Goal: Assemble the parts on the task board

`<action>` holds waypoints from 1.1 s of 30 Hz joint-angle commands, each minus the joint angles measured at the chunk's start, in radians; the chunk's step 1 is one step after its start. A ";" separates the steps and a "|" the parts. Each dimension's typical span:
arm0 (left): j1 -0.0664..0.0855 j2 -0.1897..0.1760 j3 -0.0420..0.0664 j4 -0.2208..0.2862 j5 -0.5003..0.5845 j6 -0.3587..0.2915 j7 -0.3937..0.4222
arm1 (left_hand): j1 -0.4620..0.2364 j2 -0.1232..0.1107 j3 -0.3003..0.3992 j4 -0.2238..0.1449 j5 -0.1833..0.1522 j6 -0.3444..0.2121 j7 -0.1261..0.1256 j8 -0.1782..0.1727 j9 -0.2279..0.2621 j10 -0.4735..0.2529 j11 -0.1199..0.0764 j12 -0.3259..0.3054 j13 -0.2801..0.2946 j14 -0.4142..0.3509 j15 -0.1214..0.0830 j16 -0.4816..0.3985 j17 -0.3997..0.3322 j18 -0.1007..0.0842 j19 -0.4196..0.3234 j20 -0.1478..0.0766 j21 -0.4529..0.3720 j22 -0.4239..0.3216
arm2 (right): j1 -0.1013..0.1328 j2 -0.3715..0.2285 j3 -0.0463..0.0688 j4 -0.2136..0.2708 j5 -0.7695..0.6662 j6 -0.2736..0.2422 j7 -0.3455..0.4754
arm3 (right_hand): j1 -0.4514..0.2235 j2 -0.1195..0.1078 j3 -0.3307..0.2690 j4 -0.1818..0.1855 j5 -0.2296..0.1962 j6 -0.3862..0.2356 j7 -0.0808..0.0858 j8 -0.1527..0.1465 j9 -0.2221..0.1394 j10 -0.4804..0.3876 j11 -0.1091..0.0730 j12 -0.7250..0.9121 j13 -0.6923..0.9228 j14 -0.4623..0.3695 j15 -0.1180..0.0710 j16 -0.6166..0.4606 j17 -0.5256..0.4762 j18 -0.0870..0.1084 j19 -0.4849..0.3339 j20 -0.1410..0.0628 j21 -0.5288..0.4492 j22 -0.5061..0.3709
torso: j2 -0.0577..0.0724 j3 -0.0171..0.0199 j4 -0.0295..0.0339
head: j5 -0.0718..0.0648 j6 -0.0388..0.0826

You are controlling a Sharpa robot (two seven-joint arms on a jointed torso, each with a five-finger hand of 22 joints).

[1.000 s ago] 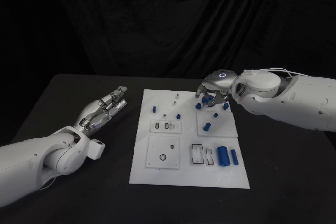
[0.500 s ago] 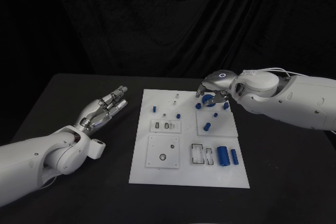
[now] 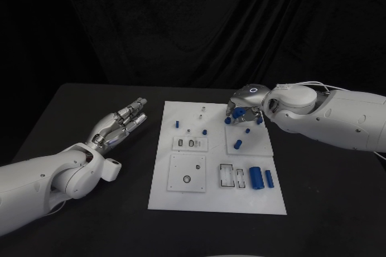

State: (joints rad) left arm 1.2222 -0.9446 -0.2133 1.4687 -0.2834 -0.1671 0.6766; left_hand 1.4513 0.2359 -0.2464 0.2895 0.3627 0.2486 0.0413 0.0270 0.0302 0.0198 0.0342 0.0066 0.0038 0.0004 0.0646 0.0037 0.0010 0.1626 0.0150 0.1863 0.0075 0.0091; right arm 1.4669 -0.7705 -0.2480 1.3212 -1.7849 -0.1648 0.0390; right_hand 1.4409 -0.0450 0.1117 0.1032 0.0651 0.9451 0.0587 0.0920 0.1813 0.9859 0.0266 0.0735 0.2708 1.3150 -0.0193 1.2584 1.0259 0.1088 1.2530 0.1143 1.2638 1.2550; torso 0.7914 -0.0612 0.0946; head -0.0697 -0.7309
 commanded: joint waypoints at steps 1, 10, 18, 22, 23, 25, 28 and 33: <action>0.002 0.002 0.001 -0.001 -0.005 0.016 0.135 | 0.010 0.000 0.001 -0.004 0.004 0.001 0.006 0.005 0.001 0.000 0.006 -0.002 0.001 0.000 0.011 -0.004 -0.001 0.018 0.001 0.011 0.006 0.002 | -0.005 0.002 0.001 -0.003 -0.008 -0.054 0.039 | -0.020 0.000 -0.002 0.002 -0.003 0.011 0.001 0.008 0.009 0.013 -0.001 0.005 0.002 0.010 0.000 0.009 0.007 -0.020 0.008 0.000 0.007 0.006 | 0.001 -0.0004 0.0003 | 0.001 -0.002; 0.002 0.005 0.001 -0.007 -0.005 0.021 0.131 | 0.010 -0.001 0.001 -0.004 0.004 0.000 0.006 0.004 0.001 0.000 0.007 -0.002 0.001 0.000 0.011 -0.004 -0.001 0.018 0.001 0.013 0.006 0.002 | -0.009 0.009 0.001 -0.005 -0.008 -0.054 0.041 | -0.024 -0.003 -0.001 -0.002 -0.003 -0.013 0.001 -0.006 0.015 0.009 0.005 -0.003 0.003 0.006 0.003 0.008 0.003 -0.018 0.002 0.000 0.000 0.004 | 0.001 -0.0005 0.0003 | -0.002 -0.005; 0.002 0.006 0.001 -0.010 -0.005 0.026 0.127 | 0.011 -0.002 0.000 -0.003 0.004 -0.002 0.008 0.004 0.000 0.000 0.010 -0.002 0.001 0.000 0.014 -0.004 -0.001 0.018 0.002 0.017 0.007 0.002 | -0.015 0.016 0.001 -0.013 -0.008 -0.042 0.027 | -0.022 -0.003 0.004 -0.014 -0.003 -0.048 -0.007 -0.024 0.020 -0.005 0.017 -0.010 0.006 0.001 0.013 0.007 -0.003 -0.017 -0.003 0.000 -0.007 0.006 | 0.001 -0.0008 -0.0004 | -0.001 -0.006; 0.002 0.007 0.001 -0.011 -0.005 0.030 0.124 | 0.012 -0.002 -0.001 -0.002 0.004 -0.001 0.013 0.004 0.001 0.000 0.014 -0.001 0.001 0.000 0.017 -0.004 -0.001 0.018 0.002 0.022 0.007 0.002 | -0.017 0.021 0.001 -0.018 -0.008 -0.030 0.020 | -0.022 -0.001 0.006 -0.018 -0.003 -0.056 -0.011 -0.026 0.021 -0.018 0.021 -0.013 0.007 -0.003 0.016 0.005 -0.008 -0.015 -0.007 0.000 -0.012 0.004 | 0.002 -0.0011 -0.0001 | -0.001 -0.006; 0.002 0.007 0.001 -0.012 -0.005 0.030 0.124 | 0.013 -0.002 -0.001 -0.002 0.004 0.002 0.018 0.005 0.001 0.001 0.017 -0.001 0.002 0.000 0.018 -0.004 -0.001 0.018 0.003 0.024 0.008 0.003 | -0.018 0.022 0.001 -0.020 -0.008 -0.027 0.018 | -0.020 0.001 0.008 -0.021 -0.003 -0.048 -0.012 -0.021 0.024 -0.022 0.022 -0.012 0.007 -0.004 0.017 0.004 -0.010 -0.015 -0.007 0.000 -0.013 0.005 | 0.002 -0.0011 -0.0001 | -0.001 -0.006; 0.002 0.008 0.001 -0.012 -0.005 0.032 0.123 | 0.014 -0.002 -0.002 -0.002 0.004 0.008 0.025 0.006 0.002 0.003 0.020 -0.001 0.002 0.000 0.019 -0.004 -0.001 0.018 0.004 0.028 0.009 0.003 | -0.019 0.024 0.001 -0.022 -0.008 -0.022 0.017 | -0.014 0.004 0.013 -0.028 -0.003 -0.043 -0.009 -0.019 0.027 -0.028 0.021 -0.012 0.007 -0.005 0.017 0.004 -0.011 -0.015 -0.008 0.000 -0.014 0.005 | 0.002 -0.0014 0.0005 | -0.002 -0.007; 0.002 0.008 0.001 -0.012 -0.005 0.033 0.123 | 0.014 -0.002 -0.002 -0.002 0.004 0.009 0.027 0.006 0.002 0.005 0.021 0.000 0.002 0.000 0.020 -0.004 -0.001 0.018 0.005 0.029 0.009 0.004 | -0.020 0.025 0.001 -0.024 -0.008 -0.021 0.016 | -0.004 0.011 0.021 -0.037 -0.003 -0.037 -0.007 -0.017 0.030 -0.024 0.020 -0.010 0.009 -0.004 0.016 0.007 -0.009 -0.016 -0.005 0.000 -0.013 0.010 | 0.002 -0.0012 0.0005 | -0.002 -0.007; 0.002 0.008 0.001 -0.013 -0.005 0.034 0.122 | 0.015 -0.002 -0.002 -0.002 0.004 0.010 0.029 0.006 0.002 0.006 0.023 0.000 0.003 0.000 0.021 -0.004 -0.001 0.019 0.006 0.031 0.010 0.004 | -0.022 0.030 0.001 -0.032 -0.008 -0.028 0.022 | 0.005 0.025 0.038 -0.048 -0.003 -0.014 -0.001 -0.009 0.038 -0.005 0.017 -0.006 0.009 0.006 0.014 0.017 0.003 -0.019 0.011 0.000 0.000 0.026 | 0.002 -0.0010 0.0011 | -0.003 -0.007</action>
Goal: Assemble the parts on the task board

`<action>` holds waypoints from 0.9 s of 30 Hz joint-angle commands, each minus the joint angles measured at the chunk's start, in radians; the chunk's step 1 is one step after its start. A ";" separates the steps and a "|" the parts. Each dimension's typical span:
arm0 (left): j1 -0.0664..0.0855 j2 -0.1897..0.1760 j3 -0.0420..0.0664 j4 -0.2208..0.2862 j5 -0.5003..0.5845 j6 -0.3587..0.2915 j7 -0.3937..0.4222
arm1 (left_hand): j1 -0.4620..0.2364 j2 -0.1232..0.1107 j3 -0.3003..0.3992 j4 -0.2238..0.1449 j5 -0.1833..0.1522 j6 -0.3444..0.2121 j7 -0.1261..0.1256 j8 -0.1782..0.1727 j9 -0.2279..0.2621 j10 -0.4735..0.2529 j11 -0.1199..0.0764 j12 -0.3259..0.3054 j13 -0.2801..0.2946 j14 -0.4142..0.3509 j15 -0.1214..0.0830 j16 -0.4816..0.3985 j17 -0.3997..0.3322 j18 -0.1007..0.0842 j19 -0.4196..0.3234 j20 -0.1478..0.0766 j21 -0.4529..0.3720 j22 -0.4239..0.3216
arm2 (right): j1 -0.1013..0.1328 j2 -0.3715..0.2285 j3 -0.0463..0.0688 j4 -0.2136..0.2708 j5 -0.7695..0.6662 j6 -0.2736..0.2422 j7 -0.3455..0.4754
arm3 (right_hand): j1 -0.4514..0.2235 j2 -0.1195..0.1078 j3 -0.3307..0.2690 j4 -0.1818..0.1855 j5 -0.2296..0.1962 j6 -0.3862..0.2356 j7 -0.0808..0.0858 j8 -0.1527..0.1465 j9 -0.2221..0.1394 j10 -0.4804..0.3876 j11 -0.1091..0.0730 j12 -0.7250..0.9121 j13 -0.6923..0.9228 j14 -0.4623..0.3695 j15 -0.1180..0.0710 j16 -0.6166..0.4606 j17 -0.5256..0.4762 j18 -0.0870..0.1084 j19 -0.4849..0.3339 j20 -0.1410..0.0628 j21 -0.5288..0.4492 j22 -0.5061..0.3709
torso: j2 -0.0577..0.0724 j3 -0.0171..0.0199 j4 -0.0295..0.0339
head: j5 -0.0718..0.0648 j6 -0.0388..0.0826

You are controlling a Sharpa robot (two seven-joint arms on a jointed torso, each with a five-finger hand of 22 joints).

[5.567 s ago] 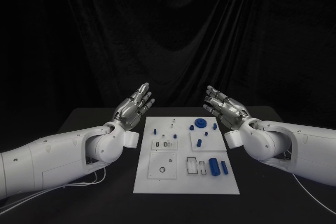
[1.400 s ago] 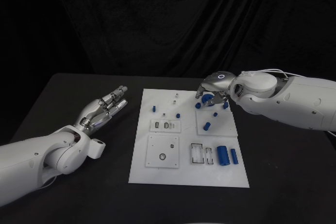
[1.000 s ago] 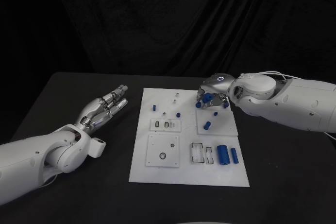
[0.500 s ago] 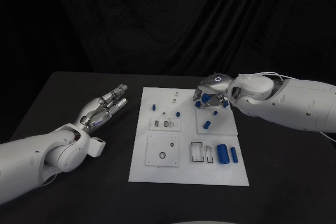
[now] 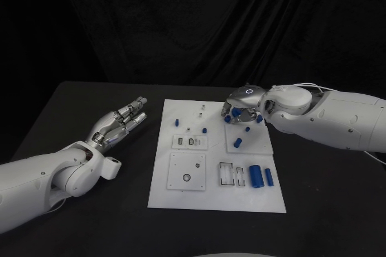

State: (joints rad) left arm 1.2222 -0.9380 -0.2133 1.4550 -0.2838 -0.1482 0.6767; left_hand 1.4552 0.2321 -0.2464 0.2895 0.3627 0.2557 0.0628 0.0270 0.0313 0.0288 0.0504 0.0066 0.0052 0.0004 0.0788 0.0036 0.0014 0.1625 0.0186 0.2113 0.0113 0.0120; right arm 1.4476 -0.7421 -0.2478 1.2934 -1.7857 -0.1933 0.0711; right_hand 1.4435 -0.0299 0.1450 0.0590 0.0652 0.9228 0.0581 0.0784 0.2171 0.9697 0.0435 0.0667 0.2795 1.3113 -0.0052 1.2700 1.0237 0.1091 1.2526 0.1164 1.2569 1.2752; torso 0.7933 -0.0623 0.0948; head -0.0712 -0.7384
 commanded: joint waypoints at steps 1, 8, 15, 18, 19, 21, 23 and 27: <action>0.002 0.002 0.001 0.000 -0.004 0.016 0.122 | 0.011 0.002 -0.002 -0.002 0.004 0.004 0.008 0.006 0.001 -0.002 0.008 0.000 0.002 0.000 0.008 -0.004 -0.001 0.019 0.002 0.007 0.007 0.002 | -0.003 0.003 0.001 -0.006 -0.008 -0.001 -0.009 | 0.004 0.012 0.008 -0.006 -0.003 0.016 0.000 0.008 0.004 0.016 -0.001 0.002 0.000 0.013 -0.001 0.007 0.008 -0.020 0.014 -0.003 0.009 0.009 | 0.001 0.0001 0.0009 | -0.001 0.001; 0.002 0.002 0.001 -0.001 -0.004 0.018 0.121 | 0.013 0.002 -0.003 -0.002 0.004 0.005 0.011 0.006 0.001 0.002 0.013 0.001 0.003 0.000 0.010 -0.004 -0.001 0.019 0.004 0.012 0.008 0.003 | -0.005 0.010 0.001 -0.013 -0.008 -0.004 -0.005 | 0.016 0.027 0.045 -0.018 -0.003 0.104 0.006 0.043 0.032 0.107 -0.018 0.013 -0.012 0.033 -0.015 0.019 0.019 -0.026 0.041 -0.006 0.029 0.037 | 0.001 0.0000 0.0002 | 0.000 0.000; 0.002 0.002 0.001 -0.001 -0.004 0.020 0.121 | 0.014 0.003 -0.003 -0.003 0.004 0.006 0.013 0.006 0.001 0.006 0.018 0.002 0.003 0.000 0.012 -0.004 -0.001 0.019 0.006 0.017 0.010 0.003 | -0.008 0.017 0.001 -0.024 -0.008 -0.003 -0.005 | 0.018 0.033 0.066 -0.024 -0.003 0.148 0.007 0.057 0.049 0.162 -0.021 0.008 -0.029 0.042 -0.019 0.017 0.016 -0.025 0.044 -0.010 0.026 0.041 | 0.001 0.0001 -0.0001 | 0.000 0.000; 0.002 0.002 0.001 -0.001 -0.004 0.021 0.120 | 0.014 0.003 -0.003 -0.003 0.004 0.006 0.013 0.006 0.001 0.008 0.021 0.002 0.004 0.000 0.014 -0.004 -0.001 0.019 0.007 0.019 0.011 0.004 | -0.008 0.019 0.001 -0.027 -0.008 -0.005 -0.005 | 0.019 0.035 0.075 -0.028 -0.004 0.167 0.010 0.062 0.057 0.190 -0.020 0.006 -0.038 0.036 -0.019 0.001 -0.009 -0.022 0.036 -0.012 0.014 0.035 | 0.001 0.0001 0.0001 | 0.000 0.000; 0.002 0.002 0.001 -0.001 -0.004 0.021 0.120 | 0.014 0.003 -0.003 -0.003 0.004 0.006 0.013 0.006 0.001 0.008 0.021 0.002 0.004 0.000 0.014 -0.004 -0.001 0.019 0.007 0.019 0.011 0.004 | -0.008 0.019 0.001 -0.028 -0.008 -0.007 -0.005 | 0.019 0.036 0.077 -0.029 -0.004 0.177 0.012 0.065 0.061 0.204 -0.019 0.007 -0.041 0.036 -0.018 -0.003 -0.014 -0.022 0.035 -0.013 0.011 0.034 | 0.001 0.0002 0.0004 | 0.001 0.000; 0.002 0.002 0.001 -0.002 -0.004 0.022 0.119 | 0.015 0.004 -0.003 -0.003 0.004 0.007 0.014 0.006 0.001 0.012 0.026 0.003 0.005 0.000 0.015 -0.004 -0.001 0.019 0.009 0.022 0.012 0.005 | -0.009 0.019 0.001 -0.028 -0.008 -0.011 -0.007 | 0.019 0.036 0.079 -0.030 -0.004 0.181 0.013 0.065 0.063 0.212 -0.019 0.006 -0.045 0.039 -0.018 -0.003 -0.013 -0.023 0.038 -0.014 0.013 0.037 | 0.001 0.0002 0.0003 | 0.002 0.001; 0.002 0.001 0.001 -0.003 -0.004 0.023 0.119 | 0.016 0.004 -0.003 -0.003 0.004 0.007 0.014 0.006 0.001 0.013 0.029 0.004 0.005 0.000 0.016 -0.004 -0.001 0.019 0.010 0.023 0.013 0.005 | -0.009 0.017 0.001 -0.027 -0.007 -0.017 -0.009 | 0.019 0.035 0.081 -0.031 -0.004 0.185 0.014 0.065 0.065 0.220 -0.018 0.004 -0.048 0.042 -0.017 -0.004 -0.013 -0.023 0.042 -0.014 0.014 0.039 | 0.001 0.0001 0.0002 | 0.003 0.002; 0.002 -0.001 0.001 -0.003 -0.004 0.025 0.119 | 0.017 0.004 -0.003 -0.003 0.004 0.008 0.013 0.006 0.001 0.017 0.034 0.004 0.006 0.000 0.017 -0.004 -0.001 0.019 0.011 0.025 0.014 0.006 | -0.007 0.007 0.001 -0.014 0.001 -0.042 -0.015 | 0.022 0.032 0.085 -0.036 -0.004 0.188 0.017 0.063 0.067 0.229 -0.016 0.000 -0.055 0.051 -0.017 0.000 -0.005 -0.026 0.053 -0.016 0.022 0.049 | 0.001 -0.0003 0.0004 | 0.006 0.005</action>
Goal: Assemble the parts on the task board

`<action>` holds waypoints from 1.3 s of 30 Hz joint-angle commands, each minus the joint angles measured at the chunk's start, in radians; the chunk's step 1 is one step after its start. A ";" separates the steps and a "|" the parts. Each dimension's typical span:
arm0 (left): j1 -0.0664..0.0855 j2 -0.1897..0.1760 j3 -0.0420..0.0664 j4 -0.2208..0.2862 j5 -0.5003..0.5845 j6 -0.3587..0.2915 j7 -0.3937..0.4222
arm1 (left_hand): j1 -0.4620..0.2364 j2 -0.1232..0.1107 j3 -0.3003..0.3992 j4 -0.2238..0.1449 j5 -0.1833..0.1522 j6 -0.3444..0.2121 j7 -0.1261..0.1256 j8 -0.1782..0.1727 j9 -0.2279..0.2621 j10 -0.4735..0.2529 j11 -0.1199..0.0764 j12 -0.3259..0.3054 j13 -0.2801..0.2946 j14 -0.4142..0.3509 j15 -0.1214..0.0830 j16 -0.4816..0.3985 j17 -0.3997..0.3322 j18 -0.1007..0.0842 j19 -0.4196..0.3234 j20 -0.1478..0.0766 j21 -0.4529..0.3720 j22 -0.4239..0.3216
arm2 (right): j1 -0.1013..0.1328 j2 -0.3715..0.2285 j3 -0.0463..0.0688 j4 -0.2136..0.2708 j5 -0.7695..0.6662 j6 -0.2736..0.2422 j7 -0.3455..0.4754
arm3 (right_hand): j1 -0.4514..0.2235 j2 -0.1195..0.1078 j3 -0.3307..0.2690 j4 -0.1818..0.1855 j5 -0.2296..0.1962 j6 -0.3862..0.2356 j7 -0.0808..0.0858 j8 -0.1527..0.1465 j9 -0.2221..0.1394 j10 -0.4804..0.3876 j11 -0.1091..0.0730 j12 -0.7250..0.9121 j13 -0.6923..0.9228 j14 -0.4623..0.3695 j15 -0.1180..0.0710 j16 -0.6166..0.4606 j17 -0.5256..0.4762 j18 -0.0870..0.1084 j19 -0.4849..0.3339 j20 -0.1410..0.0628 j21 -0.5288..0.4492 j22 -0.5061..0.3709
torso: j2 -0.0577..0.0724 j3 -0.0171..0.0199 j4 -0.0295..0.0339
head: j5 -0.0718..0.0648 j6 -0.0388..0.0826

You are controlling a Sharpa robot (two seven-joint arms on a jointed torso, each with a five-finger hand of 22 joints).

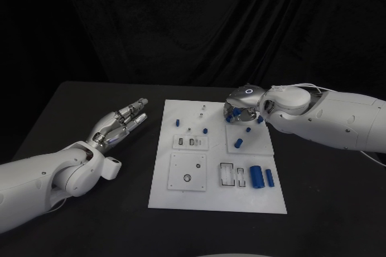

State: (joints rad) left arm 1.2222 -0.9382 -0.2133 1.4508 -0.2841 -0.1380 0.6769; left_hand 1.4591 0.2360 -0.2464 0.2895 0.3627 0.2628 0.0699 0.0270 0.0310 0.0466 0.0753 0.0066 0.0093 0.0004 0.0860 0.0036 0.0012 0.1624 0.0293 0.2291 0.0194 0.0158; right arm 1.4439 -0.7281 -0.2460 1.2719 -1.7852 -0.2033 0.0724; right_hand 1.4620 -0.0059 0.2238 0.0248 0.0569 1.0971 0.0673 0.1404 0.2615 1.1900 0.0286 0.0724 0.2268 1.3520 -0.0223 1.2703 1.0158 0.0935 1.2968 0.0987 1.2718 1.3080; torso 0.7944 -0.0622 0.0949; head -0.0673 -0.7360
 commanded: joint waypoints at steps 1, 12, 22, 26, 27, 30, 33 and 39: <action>0.002 -0.003 0.001 0.001 -0.004 0.015 0.118 | 0.014 0.001 -0.003 -0.003 0.004 0.000 0.005 0.006 0.002 0.001 0.012 0.005 0.002 0.000 0.011 -0.004 -0.001 0.019 0.001 0.008 0.006 0.002 | 0.000 -0.011 0.000 0.015 0.010 -0.042 -0.018 | 0.004 0.006 0.008 -0.003 0.005 0.016 0.009 0.000 0.023 0.011 0.000 -0.006 -0.005 0.013 0.001 0.001 0.005 -0.011 0.011 0.001 0.009 0.018 | 0.000 -0.0004 0.0004 | 0.003 0.003; 0.002 -0.004 0.001 0.000 -0.004 0.016 0.117 | 0.016 0.000 -0.003 -0.004 0.004 0.002 0.005 0.006 0.002 0.006 0.017 0.006 0.003 0.000 0.013 -0.004 -0.001 0.019 0.002 0.010 0.008 0.003 | 0.044 0.016 0.011 0.020 0.077 -0.103 -0.030 | 0.001 -0.006 0.017 -0.005 0.005 0.012 0.021 -0.014 0.022 0.016 0.011 -0.012 -0.027 0.045 0.004 0.025 0.047 -0.016 0.036 -0.005 0.026 0.037 | 0.000 -0.0004 0.0002 | 0.007 0.012; 0.002 0.006 0.001 0.002 -0.004 0.019 0.115 | 0.018 0.000 -0.003 -0.005 0.004 0.003 0.005 0.007 0.002 0.010 0.021 0.006 0.004 0.000 0.013 -0.004 -0.001 0.019 0.002 0.011 0.007 0.002 | 0.051 0.121 0.020 -0.080 0.153 -0.112 -0.014 | 0.005 -0.012 0.029 -0.008 0.005 0.002 0.029 -0.029 0.017 0.017 0.018 -0.011 -0.041 0.049 0.004 0.025 0.046 -0.016 0.039 -0.005 0.025 0.039 | 0.001 -0.0013 0.0005 | 0.005 0.016; 0.002 0.004 0.001 0.007 -0.004 0.018 0.116 | 0.018 0.000 -0.003 -0.005 0.004 0.005 0.005 0.007 0.002 0.011 0.023 0.006 0.004 0.000 0.013 -0.004 -0.001 0.019 0.002 0.012 0.007 0.002 | 0.050 0.159 0.021 -0.121 0.163 -0.107 -0.007 | 0.007 -0.012 0.032 -0.010 0.005 0.001 0.031 -0.031 0.017 0.018 0.019 -0.010 -0.043 0.051 0.004 0.027 0.051 -0.017 0.041 -0.006 0.026 0.040 | 0.001 -0.0015 0.0010 | 0.004 0.013; 0.002 0.004 0.001 0.009 -0.004 0.017 0.116 | 0.018 0.000 -0.003 -0.005 0.004 0.005 0.005 0.007 0.002 0.011 0.023 0.006 0.004 0.000 0.013 -0.004 -0.001 0.019 0.002 0.012 0.007 0.002 | 0.048 0.170 0.021 -0.133 0.165 -0.104 -0.005 | 0.006 -0.014 0.034 -0.010 0.005 -0.001 0.032 -0.034 0.016 0.016 0.021 -0.011 -0.046 0.052 0.005 0.028 0.052 -0.017 0.042 -0.006 0.026 0.041 | 0.003 -0.0023 0.0038 | 0.001 0.014; 0.002 0.002 0.001 0.013 -0.004 0.015 0.116 | 0.018 0.000 -0.003 -0.005 0.004 0.004 0.005 0.007 0.002 0.011 0.023 0.006 0.004 0.000 0.013 -0.004 -0.001 0.019 0.002 0.012 0.007 0.002 | 0.045 0.187 0.022 -0.152 0.167 -0.097 -0.003 | 0.006 -0.016 0.036 -0.010 0.005 -0.005 0.034 -0.038 0.014 0.014 0.023 -0.012 -0.050 0.051 0.006 0.027 0.051 -0.017 0.042 -0.005 0.025 0.041 | 0.005 -0.0022 0.0084 | -0.003 0.014; 0.002 0.001 0.001 0.016 -0.004 0.014 0.117 | 0.019 -0.001 -0.003 -0.005 0.004 0.006 0.006 0.007 0.002 0.010 0.023 0.006 0.003 0.000 0.013 -0.004 -0.001 0.019 0.001 0.011 0.006 0.002 | 0.042 0.199 0.022 -0.168 0.169 -0.089 -0.003 | 0.006 -0.016 0.038 -0.010 0.005 -0.007 0.034 -0.041 0.013 0.012 0.024 -0.012 -0.052 0.051 0.007 0.026 0.051 -0.017 0.041 -0.005 0.024 0.041 | 0.006 -0.0025 0.0110 | -0.007 0.015; 0.002 -0.002 0.001 0.023 -0.004 0.010 0.118 | 0.019 -0.002 -0.004 -0.006 0.004 0.006 0.007 0.007 0.002 0.009 0.021 0.006 0.003 0.000 0.011 -0.004 -0.001 0.019 0.000 0.011 0.005 0.001 | 0.038 0.220 0.022 -0.194 0.170 -0.073 -0.004 | 0.004 -0.019 0.042 -0.008 0.005 -0.013 0.037 -0.047 0.011 0.006 0.026 -0.013 -0.058 0.050 0.009 0.026 0.051 -0.017 0.041 -0.004 0.023 0.041 | 0.010 -0.0028 0.0152 | -0.015 0.018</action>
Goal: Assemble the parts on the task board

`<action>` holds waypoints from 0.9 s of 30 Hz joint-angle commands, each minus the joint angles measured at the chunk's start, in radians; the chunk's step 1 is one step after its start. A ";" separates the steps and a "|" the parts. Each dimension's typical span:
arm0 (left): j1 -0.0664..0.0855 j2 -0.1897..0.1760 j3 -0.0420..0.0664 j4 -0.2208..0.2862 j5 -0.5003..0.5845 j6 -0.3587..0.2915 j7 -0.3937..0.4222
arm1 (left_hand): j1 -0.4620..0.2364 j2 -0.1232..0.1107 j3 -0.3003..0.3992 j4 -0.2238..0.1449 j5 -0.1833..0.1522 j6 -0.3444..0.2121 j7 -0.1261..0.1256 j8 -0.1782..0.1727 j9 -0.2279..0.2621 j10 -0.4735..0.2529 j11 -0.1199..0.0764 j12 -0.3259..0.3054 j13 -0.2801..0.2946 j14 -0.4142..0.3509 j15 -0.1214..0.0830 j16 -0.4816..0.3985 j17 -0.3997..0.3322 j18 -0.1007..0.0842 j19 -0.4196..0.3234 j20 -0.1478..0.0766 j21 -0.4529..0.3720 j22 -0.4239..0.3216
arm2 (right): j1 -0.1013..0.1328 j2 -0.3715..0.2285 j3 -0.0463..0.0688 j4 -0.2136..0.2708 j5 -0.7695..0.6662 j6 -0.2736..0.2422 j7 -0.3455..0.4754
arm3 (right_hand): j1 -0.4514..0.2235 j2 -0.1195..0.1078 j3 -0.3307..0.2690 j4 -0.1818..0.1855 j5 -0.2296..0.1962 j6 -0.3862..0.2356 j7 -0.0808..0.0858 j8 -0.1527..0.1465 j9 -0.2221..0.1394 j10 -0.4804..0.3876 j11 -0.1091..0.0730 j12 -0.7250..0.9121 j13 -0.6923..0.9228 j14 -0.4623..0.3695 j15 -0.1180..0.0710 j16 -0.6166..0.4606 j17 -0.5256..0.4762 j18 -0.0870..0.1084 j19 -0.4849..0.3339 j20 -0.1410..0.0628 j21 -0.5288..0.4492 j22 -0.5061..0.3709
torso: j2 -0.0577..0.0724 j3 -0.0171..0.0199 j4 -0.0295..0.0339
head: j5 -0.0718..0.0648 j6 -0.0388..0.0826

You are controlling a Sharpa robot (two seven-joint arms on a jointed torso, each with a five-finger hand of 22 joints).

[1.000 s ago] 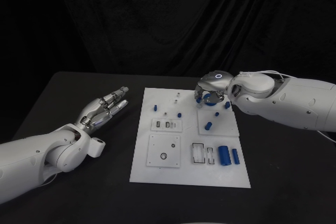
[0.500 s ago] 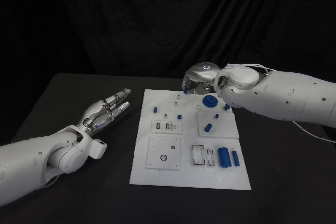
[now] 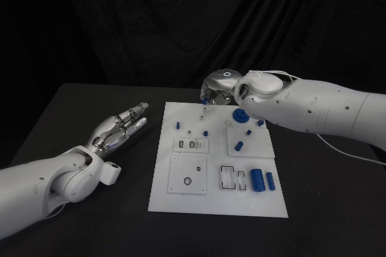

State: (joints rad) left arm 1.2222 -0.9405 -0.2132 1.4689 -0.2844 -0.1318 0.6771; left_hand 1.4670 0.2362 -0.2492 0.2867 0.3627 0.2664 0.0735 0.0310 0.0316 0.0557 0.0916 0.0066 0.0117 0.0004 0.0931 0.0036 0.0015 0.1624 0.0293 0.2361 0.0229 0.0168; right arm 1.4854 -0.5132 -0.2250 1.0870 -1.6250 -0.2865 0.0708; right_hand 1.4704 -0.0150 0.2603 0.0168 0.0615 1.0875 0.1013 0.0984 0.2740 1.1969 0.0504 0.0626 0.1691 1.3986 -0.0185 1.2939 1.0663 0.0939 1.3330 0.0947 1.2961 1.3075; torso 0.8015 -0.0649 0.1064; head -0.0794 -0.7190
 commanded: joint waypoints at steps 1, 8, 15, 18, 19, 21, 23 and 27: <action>0.002 0.000 0.001 0.006 -0.004 0.004 0.118 | 0.012 -0.003 -0.001 -0.003 0.004 0.002 0.004 0.003 0.002 0.000 0.004 0.006 0.001 0.000 0.004 -0.004 -0.002 0.019 -0.001 0.004 0.002 0.000 | -0.004 0.007 0.001 -0.011 0.009 0.013 -0.003 | -0.004 -0.010 0.006 0.000 0.000 -0.003 0.003 -0.005 -0.002 -0.001 0.005 -0.003 -0.001 0.003 0.005 0.002 0.000 -0.017 0.005 0.001 -0.002 0.042 | 0.003 0.0002 0.0040 | -0.003 0.002; 0.002 -0.002 0.001 0.009 -0.004 0.004 0.118 | 0.012 -0.003 -0.001 -0.003 0.004 0.002 0.004 0.003 0.002 -0.001 0.004 0.005 0.001 0.000 0.004 -0.004 -0.002 0.019 -0.001 0.003 0.002 0.000 | -0.009 0.014 0.001 -0.019 0.010 0.039 -0.006 | -0.004 -0.012 0.010 0.000 0.000 -0.009 0.004 -0.011 -0.004 -0.005 0.006 -0.003 -0.005 0.004 0.005 0.005 0.006 -0.017 0.005 0.001 -0.003 0.042 | 0.006 0.0001 0.0064 | -0.006 0.004; 0.002 -0.004 0.001 0.010 -0.004 0.006 0.116 | 0.012 -0.003 -0.001 -0.003 0.004 0.002 0.004 0.003 0.002 -0.001 0.003 0.005 0.001 0.000 0.004 -0.004 -0.002 0.019 -0.001 0.003 0.002 0.000 | -0.015 0.012 0.001 -0.017 0.010 0.049 -0.008 | -0.005 -0.013 0.011 0.000 0.000 -0.011 0.004 -0.014 -0.005 -0.007 0.006 -0.003 -0.008 0.004 0.005 0.005 0.006 -0.017 0.005 0.001 -0.004 0.042 | 0.005 -0.0003 0.0054 | -0.003 0.003; 0.002 -0.004 0.001 0.010 -0.004 0.006 0.116 | 0.012 -0.003 -0.001 -0.003 0.004 0.002 0.004 0.003 0.002 -0.001 0.003 0.005 0.001 0.000 0.004 -0.004 -0.002 0.019 -0.001 0.003 0.002 0.000 | -0.016 0.011 0.001 -0.015 0.010 0.051 -0.008 | -0.005 -0.015 0.013 -0.001 0.000 -0.013 0.005 -0.016 -0.006 -0.009 0.007 -0.003 -0.009 0.003 0.005 0.005 0.006 -0.017 0.004 0.002 -0.005 0.042 | 0.005 -0.0003 0.0060 | -0.004 0.001; 0.002 -0.005 0.001 0.010 -0.004 0.006 0.116 | 0.012 -0.003 -0.001 -0.003 0.004 0.002 0.004 0.003 0.002 -0.001 0.003 0.005 0.001 0.000 0.004 -0.004 -0.002 0.019 -0.001 0.003 0.002 0.000 | -0.016 0.011 0.001 -0.014 0.010 0.052 -0.008 | -0.005 -0.015 0.013 -0.001 0.000 -0.013 0.005 -0.016 -0.006 -0.009 0.007 -0.003 -0.009 0.003 0.005 0.005 0.006 -0.017 0.004 0.002 -0.005 0.042 | 0.005 -0.0002 0.0062 | -0.005 0.000; 0.002 -0.005 0.001 0.009 -0.004 0.006 0.116 | 0.012 -0.003 -0.001 -0.003 0.004 0.002 0.004 0.003 0.002 -0.001 0.003 0.005 0.001 0.000 0.004 -0.004 -0.002 0.019 -0.001 0.003 0.002 0.000 | -0.017 0.011 0.001 -0.014 0.010 0.056 -0.008 | -0.004 -0.015 0.014 -0.001 0.000 -0.013 0.005 -0.016 -0.006 -0.010 0.007 -0.003 -0.010 0.003 0.005 0.006 0.007 -0.017 0.004 0.002 -0.005 0.042 | 0.005 -0.0005 0.0052 | -0.005 -0.002; 0.002 -0.004 0.001 0.009 -0.004 0.007 0.116 | 0.012 -0.003 -0.001 -0.003 0.004 0.002 0.004 0.003 0.002 -0.001 0.003 0.005 0.001 0.000 0.004 -0.004 -0.002 0.019 -0.001 0.003 0.002 0.000 | -0.017 0.011 0.001 -0.014 0.010 0.058 -0.009 | -0.004 -0.015 0.014 -0.001 0.000 -0.013 0.005 -0.016 -0.006 -0.010 0.007 -0.003 -0.010 0.003 0.005 0.006 0.007 -0.017 0.004 0.002 -0.005 0.042 | 0.005 -0.0007 0.0050 | -0.004 -0.002; 0.002 -0.004 0.001 0.009 -0.004 0.009 0.116 | 0.012 -0.003 -0.001 -0.003 0.004 0.001 0.004 0.003 0.001 0.000 0.003 0.005 0.001 0.000 0.004 -0.004 -0.002 0.019 -0.001 0.002 0.002 0.000 | -0.018 0.010 0.001 -0.015 0.010 0.059 -0.010 | -0.004 -0.016 0.015 -0.001 0.000 -0.014 0.005 -0.017 -0.007 -0.012 0.007 -0.003 -0.012 0.003 0.005 0.007 0.009 -0.017 0.004 0.001 -0.005 0.043 | 0.005 -0.0006 0.0050 | -0.004 -0.004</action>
State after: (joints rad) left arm 1.2222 -0.9455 -0.2134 1.4761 -0.2845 -0.1317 0.6772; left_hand 1.4709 0.2322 -0.2492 0.2868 0.3627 0.2664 0.0734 0.0310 0.0323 0.0557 0.0915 0.0066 0.0115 0.0004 0.0931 0.0036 0.0009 0.1624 0.0293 0.2361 0.0228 0.0167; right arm 1.4709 -0.5017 -0.2246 1.0712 -1.6137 -0.2405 0.0706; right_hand 1.4671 -0.0202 0.2693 0.0152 0.0612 1.0801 0.1085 0.0840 0.2671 1.1896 0.0576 0.0627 0.1588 1.3984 -0.0185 1.2938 1.0742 0.0939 1.3330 0.0947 1.2960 1.3073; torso 0.8067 -0.0654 0.1116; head -0.0837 -0.7218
